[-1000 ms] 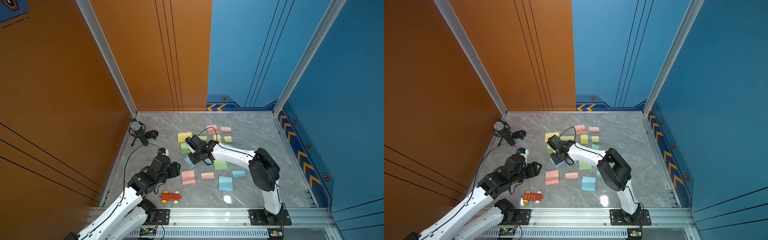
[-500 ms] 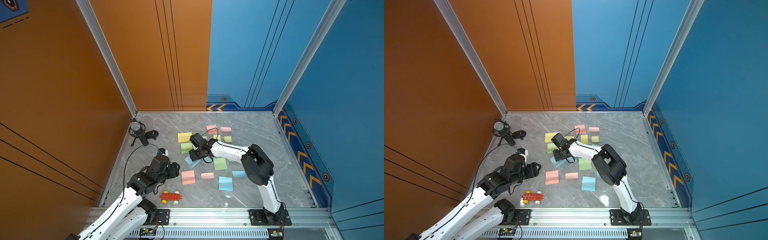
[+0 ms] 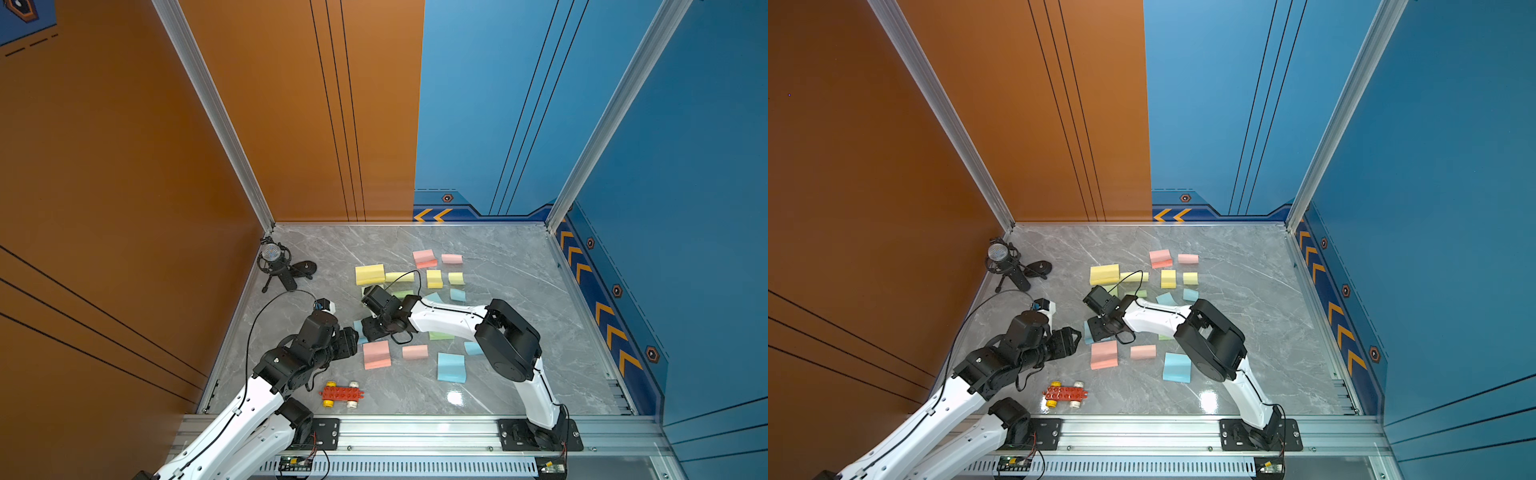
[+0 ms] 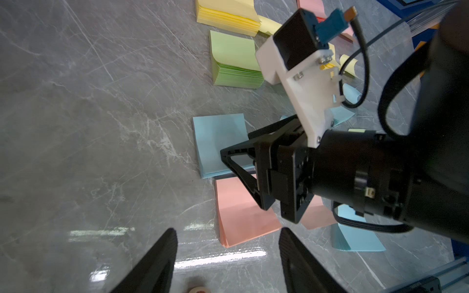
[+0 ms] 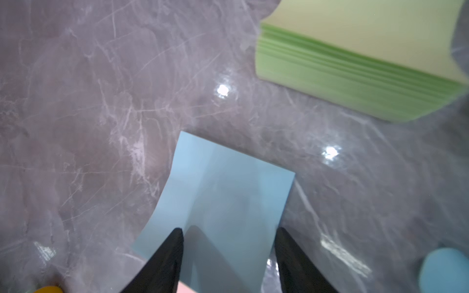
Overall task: Tear off pages from different memo pads
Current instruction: Adjust the memo pad at the center of the board, then reset both arms
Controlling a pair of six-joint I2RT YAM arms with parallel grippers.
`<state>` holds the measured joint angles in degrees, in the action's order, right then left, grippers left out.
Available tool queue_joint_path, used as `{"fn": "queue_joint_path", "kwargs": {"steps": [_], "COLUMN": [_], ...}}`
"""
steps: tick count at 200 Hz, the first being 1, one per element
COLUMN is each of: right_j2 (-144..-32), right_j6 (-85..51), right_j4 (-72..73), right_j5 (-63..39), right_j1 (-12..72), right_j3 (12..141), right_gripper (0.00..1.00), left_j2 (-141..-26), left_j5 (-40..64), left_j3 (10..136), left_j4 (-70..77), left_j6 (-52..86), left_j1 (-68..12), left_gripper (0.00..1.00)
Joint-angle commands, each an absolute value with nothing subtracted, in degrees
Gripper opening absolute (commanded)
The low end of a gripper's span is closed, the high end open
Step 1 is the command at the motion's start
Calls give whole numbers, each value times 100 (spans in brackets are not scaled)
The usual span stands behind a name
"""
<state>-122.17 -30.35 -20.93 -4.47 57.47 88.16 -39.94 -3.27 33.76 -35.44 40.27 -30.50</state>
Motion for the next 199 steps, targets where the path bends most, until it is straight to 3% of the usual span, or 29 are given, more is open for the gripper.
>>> {"fn": "queue_joint_path", "kwargs": {"steps": [1,24,39,47,50,62,93,132,147,167,199], "right_j2": [-11927,-11233,-10628,-10281,-10154,-9637,-8310,-6642,-6622,-6842,-7107], "right_j6": [-3187,-2785,-2410,-2250,-2193,-2029,-1732,-1180,-1502,-1509,-1374], "right_j4": [-2067,-2357,-2518,-2608,-2644,-2715,-2273,780,1694,1112,1417], "right_j5": [-208,192,440,650,786,1174,1790,1892,1886,1837,2026], "right_j1": [5686,5467,5273,5132,5070,4771,3335,1433,879,628,327], "right_j3": [8801,8675,8472,8333,8299,8006,6692,3558,2824,3161,3025], "right_gripper": [60,61,77,98,99,100,100,100,100,100,100], "left_j2": [-3936,-3955,-4009,-4085,-4123,-4340,-5119,-5847,-6284,-6612,-7068], "left_j5": [-250,-378,-677,-914,-987,-1218,-2461,-2445,-2798,-2281,-2414], "left_j3": [3313,3370,3518,3625,3669,3885,4118,2885,2898,2944,2662], "left_j4": [-3632,-3628,-3622,-3608,-3602,-3524,-2596,1035,1218,1270,1627], "left_j6": [3917,3802,3626,3541,3514,3479,2859,1377,1253,1407,511], "left_j1": [-2962,-2887,-2794,-2710,-2667,-2473,-2224,-1622,-1183,-540,-466], "left_gripper": [67,71,81,85,91,100,98,98,98,98,99]}}
